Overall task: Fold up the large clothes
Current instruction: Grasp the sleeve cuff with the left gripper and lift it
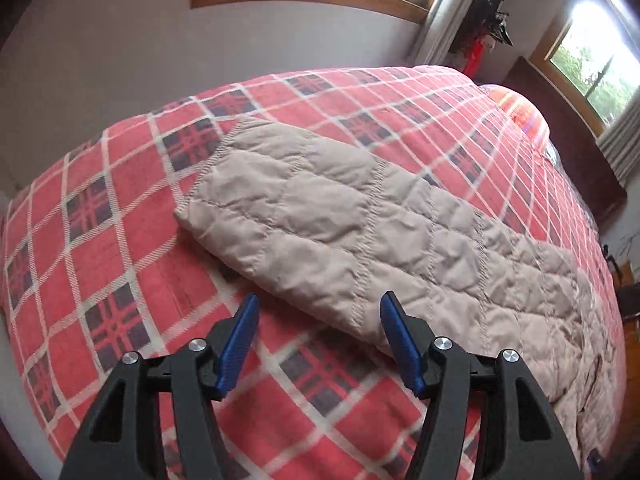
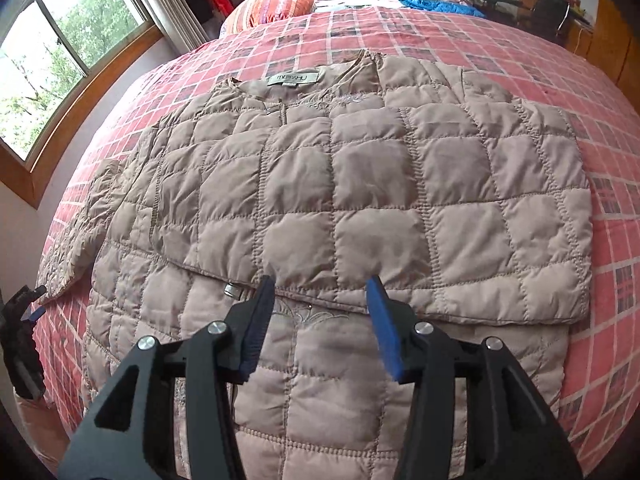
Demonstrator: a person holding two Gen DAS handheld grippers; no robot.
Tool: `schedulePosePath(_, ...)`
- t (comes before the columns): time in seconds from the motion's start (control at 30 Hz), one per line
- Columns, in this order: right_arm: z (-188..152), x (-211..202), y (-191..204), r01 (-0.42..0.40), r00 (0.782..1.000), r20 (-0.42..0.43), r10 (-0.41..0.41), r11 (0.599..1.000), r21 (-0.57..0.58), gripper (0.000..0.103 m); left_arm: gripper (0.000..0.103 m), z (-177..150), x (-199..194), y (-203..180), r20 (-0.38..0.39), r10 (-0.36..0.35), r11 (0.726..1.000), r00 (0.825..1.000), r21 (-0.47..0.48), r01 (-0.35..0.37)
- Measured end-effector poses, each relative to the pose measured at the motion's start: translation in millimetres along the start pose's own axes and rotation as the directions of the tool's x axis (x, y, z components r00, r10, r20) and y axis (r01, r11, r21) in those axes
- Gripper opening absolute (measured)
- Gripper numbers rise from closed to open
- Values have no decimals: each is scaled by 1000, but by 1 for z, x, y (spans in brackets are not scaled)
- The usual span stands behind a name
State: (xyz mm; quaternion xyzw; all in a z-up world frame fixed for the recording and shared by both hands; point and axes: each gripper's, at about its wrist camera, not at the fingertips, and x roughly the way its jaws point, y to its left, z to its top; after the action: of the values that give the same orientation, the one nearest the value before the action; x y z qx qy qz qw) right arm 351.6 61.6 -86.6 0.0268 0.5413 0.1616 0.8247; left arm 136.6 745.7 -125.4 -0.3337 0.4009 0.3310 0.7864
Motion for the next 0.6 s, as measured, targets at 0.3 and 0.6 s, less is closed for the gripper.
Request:
schedulePosePath(0.3, 2, 10, -6, 12, 1000, -13, -12, 1000, 15, 48, 48, 14, 26, 8, 33, 9, 998, 999, -56, -8)
schedulePosePath(0.6, 4, 12, -12, 10, 1000, -14, -10, 1000, 28, 48, 6, 14, 6, -4, 111, 4, 999, 994, -42, 1)
